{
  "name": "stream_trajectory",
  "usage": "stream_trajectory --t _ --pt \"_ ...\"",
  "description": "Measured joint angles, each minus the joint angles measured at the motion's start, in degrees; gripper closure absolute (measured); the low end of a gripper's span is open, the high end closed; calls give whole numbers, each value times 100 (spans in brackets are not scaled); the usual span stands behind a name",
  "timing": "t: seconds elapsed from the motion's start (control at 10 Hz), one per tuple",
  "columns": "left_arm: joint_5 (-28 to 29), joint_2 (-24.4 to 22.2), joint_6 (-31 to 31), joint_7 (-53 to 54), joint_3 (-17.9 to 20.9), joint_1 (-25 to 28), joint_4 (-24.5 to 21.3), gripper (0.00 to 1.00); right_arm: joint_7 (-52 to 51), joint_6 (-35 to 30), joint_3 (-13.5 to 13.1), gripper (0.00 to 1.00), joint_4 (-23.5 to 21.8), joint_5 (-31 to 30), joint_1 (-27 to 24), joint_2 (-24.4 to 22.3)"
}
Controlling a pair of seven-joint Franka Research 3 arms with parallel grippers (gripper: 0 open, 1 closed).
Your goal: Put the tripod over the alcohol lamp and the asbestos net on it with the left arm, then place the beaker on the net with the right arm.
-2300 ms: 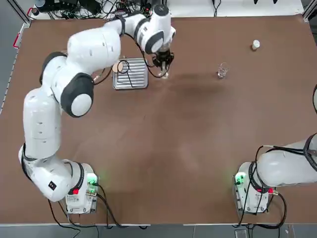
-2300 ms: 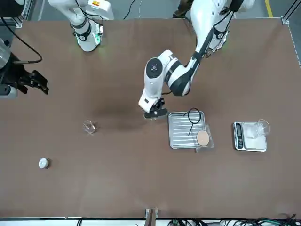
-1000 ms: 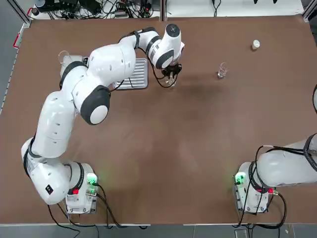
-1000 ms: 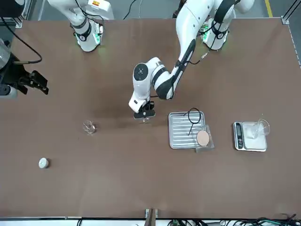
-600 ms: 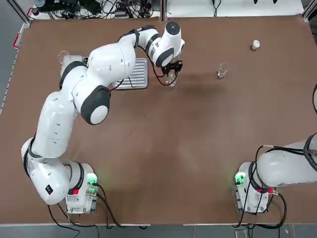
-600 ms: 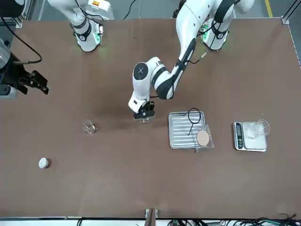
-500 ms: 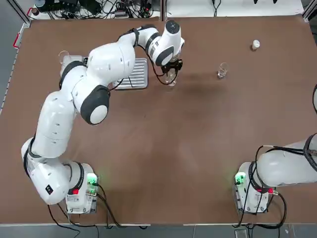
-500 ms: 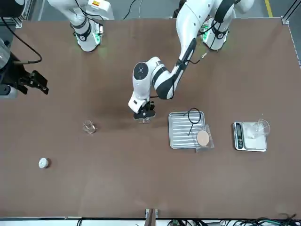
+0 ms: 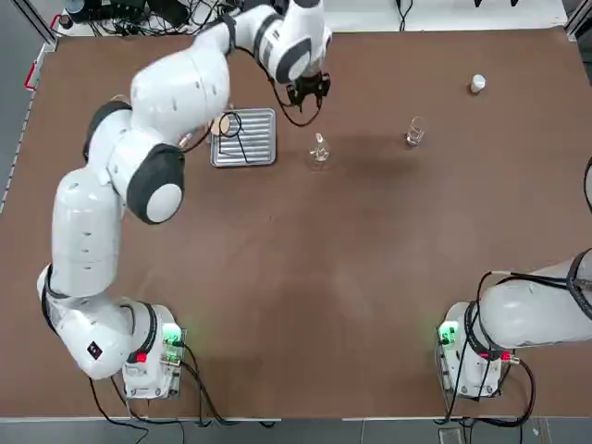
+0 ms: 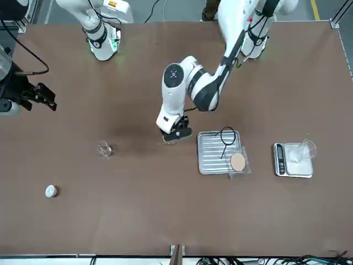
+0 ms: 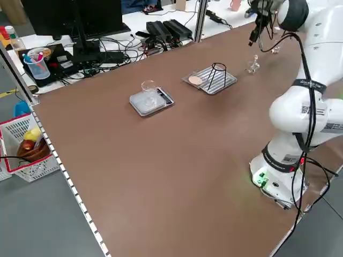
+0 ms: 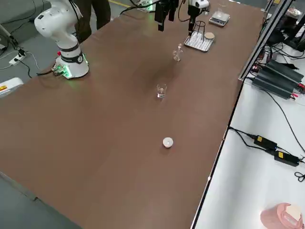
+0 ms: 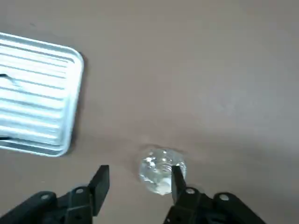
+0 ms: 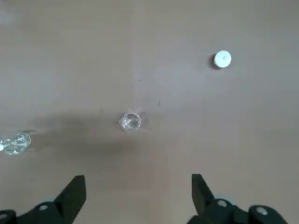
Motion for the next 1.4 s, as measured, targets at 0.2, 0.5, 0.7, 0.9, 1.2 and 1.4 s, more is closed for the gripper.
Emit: stream_trajectory --t 0.2,0.5,0.7,0.9,1.2,1.4 --pt "0 -586 -30 555 -7 443 -802 42 0 -2 -2 0 0 0 -2 0" --pt "0 -1600 396 1782 -16 1220 -2333 43 0 12 1 0 1 0 -3 0" --pt "0 -2066 670 2565 -18 1595 -3165 44 0 24 1 0 1 0 -3 0" --pt "0 -2249 1183 2960 -20 1823 -3834 44 1 29 1 0 1 0 -2 0" --pt "0 -2603 1833 3226 -21 2057 -4803 46 3 82 -2 0 2 0 -4 0" --pt "0 -2816 1869 3225 -21 2136 -5134 47 4 117 -4 0 3 0 -6 0"
